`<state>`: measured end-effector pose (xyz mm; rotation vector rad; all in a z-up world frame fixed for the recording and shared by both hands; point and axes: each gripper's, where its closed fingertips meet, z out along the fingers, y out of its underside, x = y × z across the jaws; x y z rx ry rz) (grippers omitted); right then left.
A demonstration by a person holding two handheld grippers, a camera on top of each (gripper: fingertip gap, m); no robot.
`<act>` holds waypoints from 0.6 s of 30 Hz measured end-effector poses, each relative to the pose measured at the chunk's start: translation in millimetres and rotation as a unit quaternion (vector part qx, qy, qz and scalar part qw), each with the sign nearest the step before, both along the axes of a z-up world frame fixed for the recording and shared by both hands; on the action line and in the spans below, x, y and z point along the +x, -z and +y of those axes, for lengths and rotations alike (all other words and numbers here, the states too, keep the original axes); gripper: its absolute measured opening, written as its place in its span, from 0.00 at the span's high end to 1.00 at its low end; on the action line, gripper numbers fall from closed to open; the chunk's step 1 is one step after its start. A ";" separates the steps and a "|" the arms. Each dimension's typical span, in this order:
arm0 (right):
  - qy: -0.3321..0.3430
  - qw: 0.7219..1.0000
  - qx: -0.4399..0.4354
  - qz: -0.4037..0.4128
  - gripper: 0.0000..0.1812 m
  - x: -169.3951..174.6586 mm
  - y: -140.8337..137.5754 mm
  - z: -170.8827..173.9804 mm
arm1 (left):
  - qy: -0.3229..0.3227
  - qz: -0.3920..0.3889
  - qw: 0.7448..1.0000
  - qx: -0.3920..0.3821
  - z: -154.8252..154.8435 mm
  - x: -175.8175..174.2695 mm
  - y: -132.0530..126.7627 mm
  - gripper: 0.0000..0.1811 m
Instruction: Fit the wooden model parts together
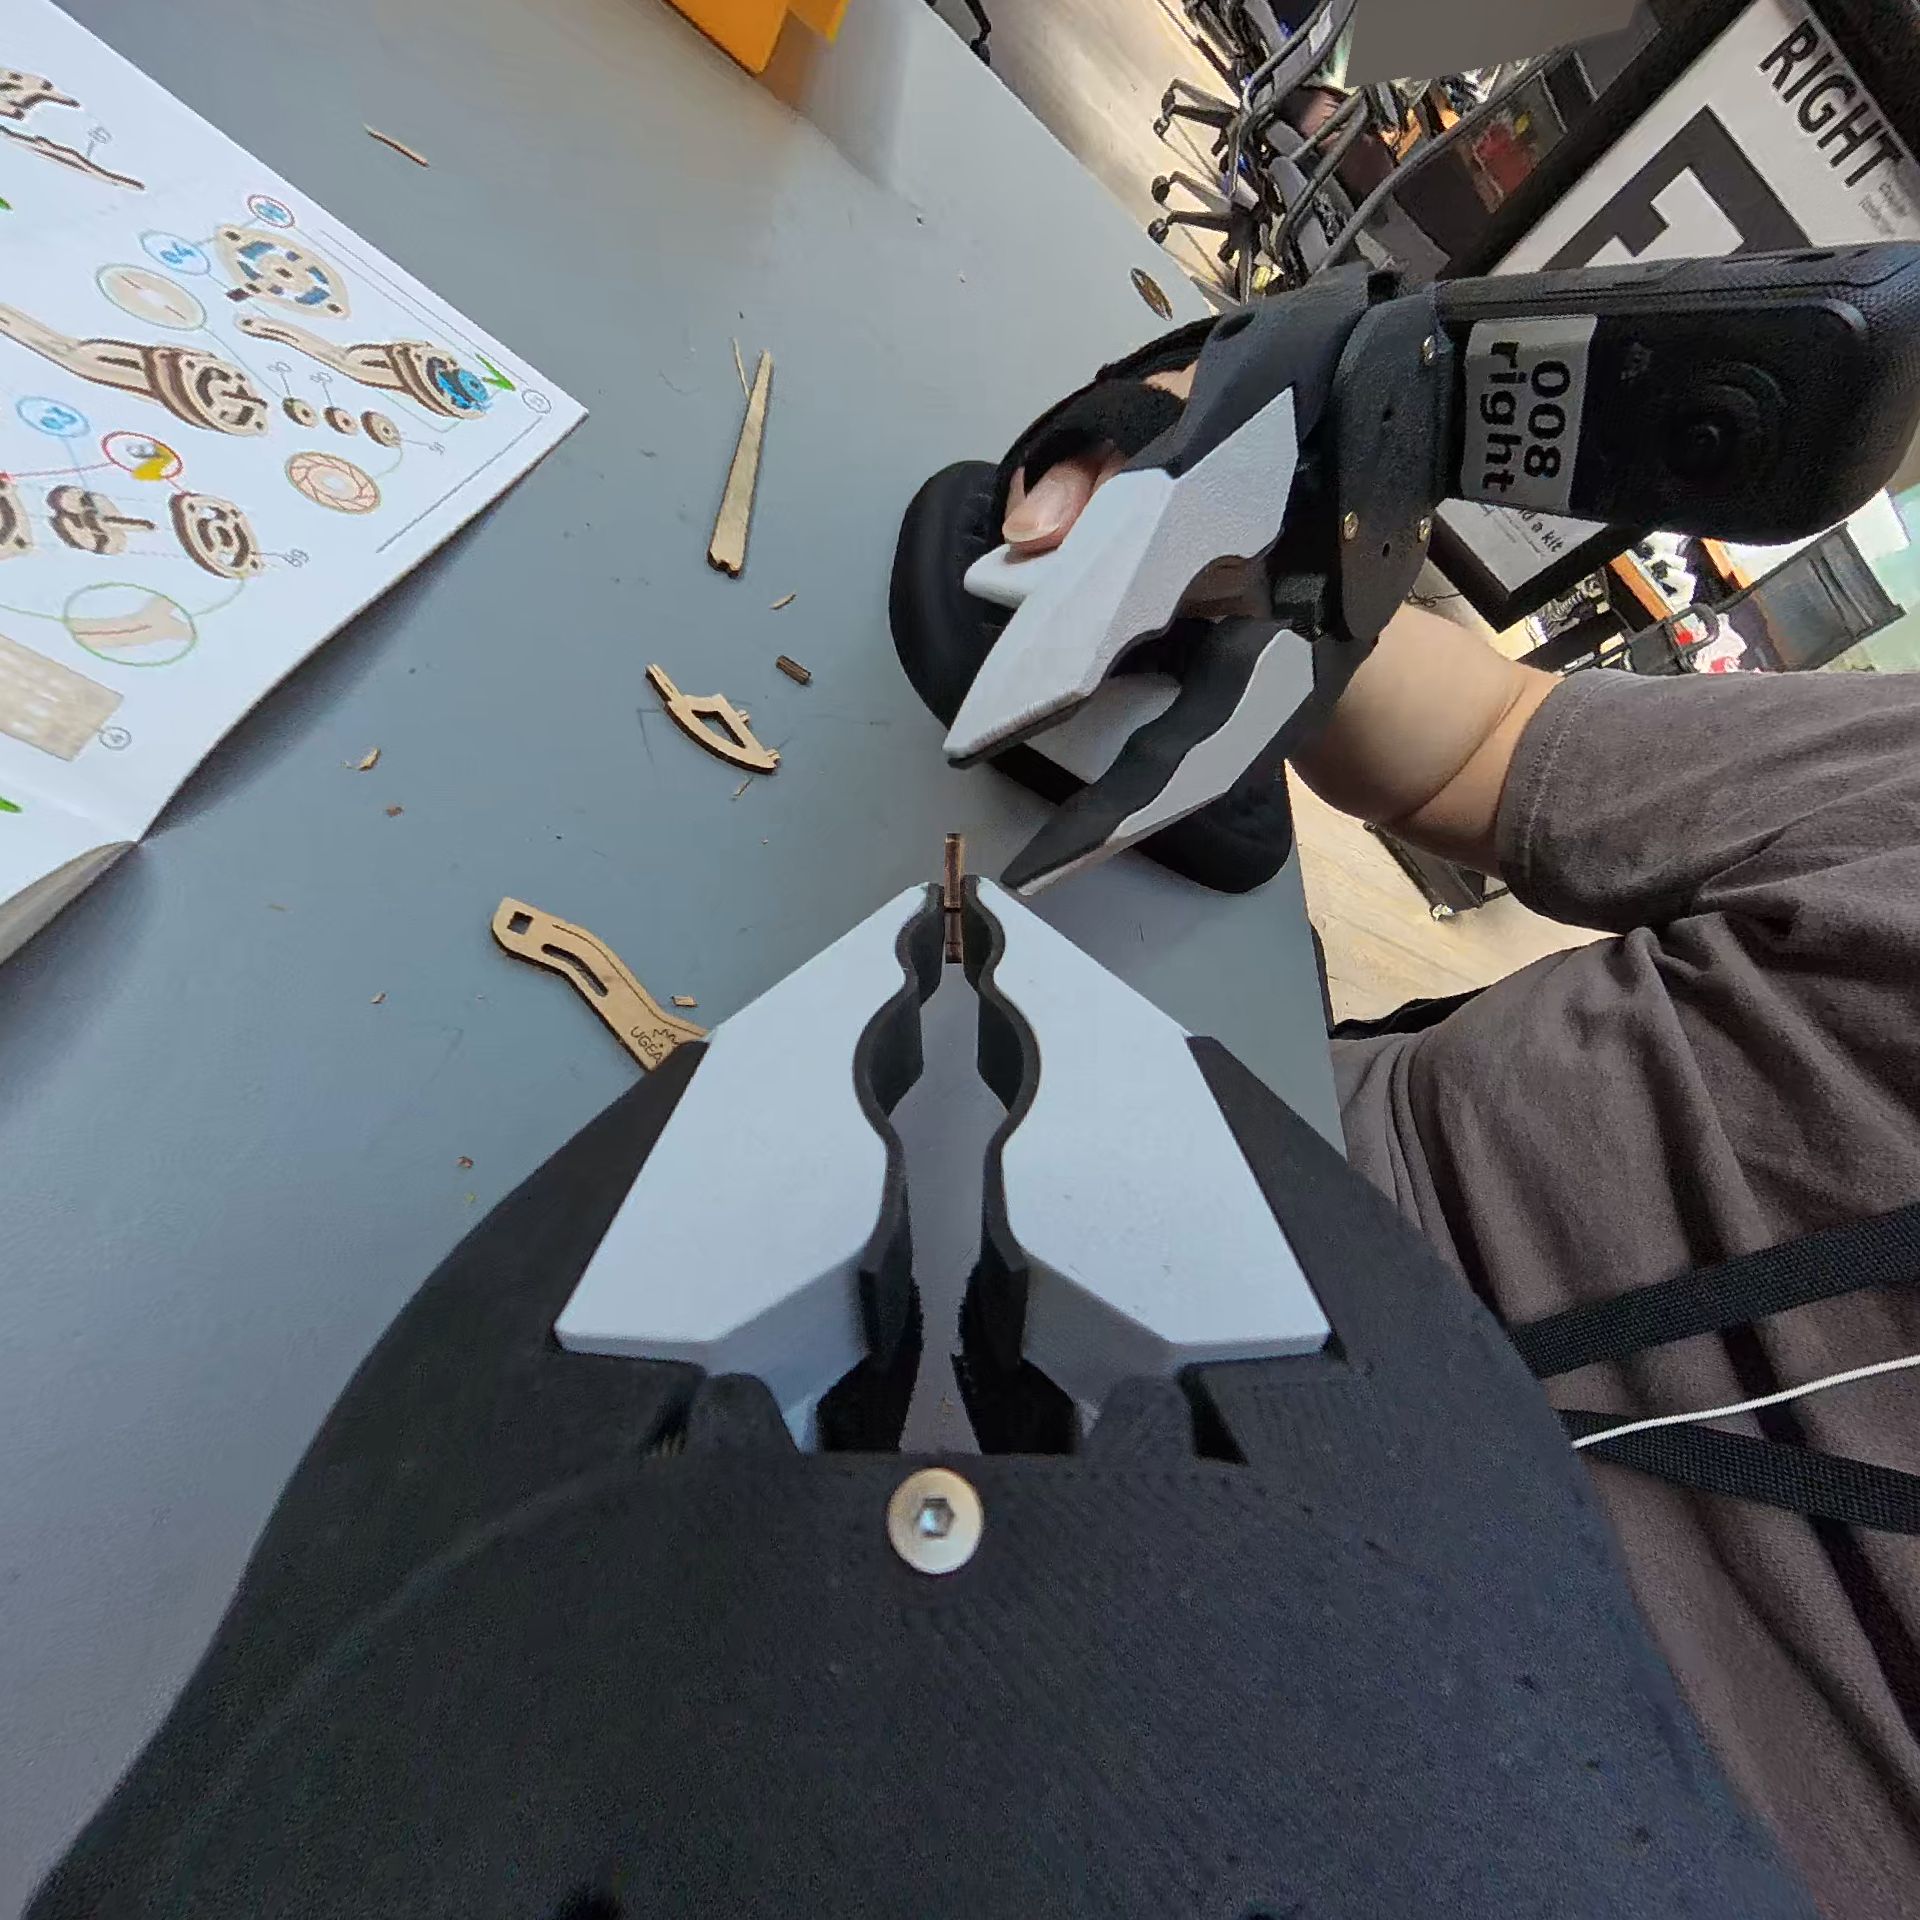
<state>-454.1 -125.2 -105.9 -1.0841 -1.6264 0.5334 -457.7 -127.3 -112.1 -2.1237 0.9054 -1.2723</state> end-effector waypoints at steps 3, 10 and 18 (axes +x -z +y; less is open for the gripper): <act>0.010 0.999 -0.019 0.027 0.83 4.3 -9.0 5.2 | -0.029 0.005 0.999 -0.017 5.2 -9.2 2.5 0.99; -0.039 0.995 -0.049 -0.076 0.85 -2.1 18.3 11.7 | -0.103 0.057 0.993 -0.017 7.3 -38.1 12.9 0.99; -0.063 0.978 -0.107 -0.167 0.79 -21.3 45.6 6.8 | -0.150 0.091 0.985 0.004 5.7 -53.6 20.0 0.99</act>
